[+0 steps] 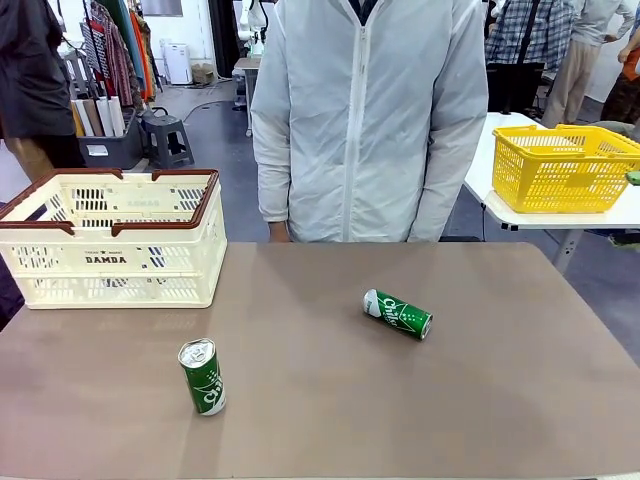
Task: Place the drinks into the Shopping basket.
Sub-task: Pick up one drink and place it into the Shopping basket.
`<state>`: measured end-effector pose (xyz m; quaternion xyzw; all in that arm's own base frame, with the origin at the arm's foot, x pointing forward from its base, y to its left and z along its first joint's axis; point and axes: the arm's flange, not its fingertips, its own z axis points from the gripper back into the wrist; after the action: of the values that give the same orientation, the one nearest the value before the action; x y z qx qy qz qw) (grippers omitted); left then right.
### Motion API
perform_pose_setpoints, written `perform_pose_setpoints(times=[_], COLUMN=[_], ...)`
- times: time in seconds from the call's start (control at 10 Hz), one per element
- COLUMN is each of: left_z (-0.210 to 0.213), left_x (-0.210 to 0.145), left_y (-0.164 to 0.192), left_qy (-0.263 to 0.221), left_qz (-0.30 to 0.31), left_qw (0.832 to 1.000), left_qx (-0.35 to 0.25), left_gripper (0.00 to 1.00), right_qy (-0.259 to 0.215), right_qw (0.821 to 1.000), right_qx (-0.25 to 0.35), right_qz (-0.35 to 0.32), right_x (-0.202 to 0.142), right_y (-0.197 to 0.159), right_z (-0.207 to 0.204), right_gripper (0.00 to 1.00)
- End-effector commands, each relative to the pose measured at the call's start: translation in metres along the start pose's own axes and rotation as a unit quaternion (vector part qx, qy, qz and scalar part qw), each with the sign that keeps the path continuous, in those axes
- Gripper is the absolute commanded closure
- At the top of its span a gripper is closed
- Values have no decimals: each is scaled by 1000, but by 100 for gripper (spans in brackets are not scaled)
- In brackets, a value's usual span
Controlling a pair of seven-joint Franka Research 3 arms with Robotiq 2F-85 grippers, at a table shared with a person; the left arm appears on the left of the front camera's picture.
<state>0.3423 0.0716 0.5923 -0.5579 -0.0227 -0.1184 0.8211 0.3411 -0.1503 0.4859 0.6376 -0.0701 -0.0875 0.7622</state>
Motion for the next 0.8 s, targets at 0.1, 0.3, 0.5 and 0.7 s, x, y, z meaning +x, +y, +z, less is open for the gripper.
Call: perform_pose_setpoints(times=[0.1, 0.3, 0.5, 0.7], left_z=[-129, -191, -245, -274], left_x=[-12, -13, -21, -29], left_y=[-64, -82, -81, -60], left_qy=[-4, -35, -71, -34], left_qz=[64, 65, 39, 43], left_qw=[966, 917, 888, 887], left_qx=[251, 393, 452, 459], left_gripper=[0, 0, 0, 0], right_qy=[4, 4, 4, 4], right_qw=[1000, 1000, 1000, 1000], right_qx=[-3, -3, -3, -3], right_qz=[-8, -8, -8, -8], right_x=[-1, -1, -1, -1], right_y=[4, 4, 4, 4], right_z=[1, 1, 1, 1], right_gripper=[0, 0, 0, 0])
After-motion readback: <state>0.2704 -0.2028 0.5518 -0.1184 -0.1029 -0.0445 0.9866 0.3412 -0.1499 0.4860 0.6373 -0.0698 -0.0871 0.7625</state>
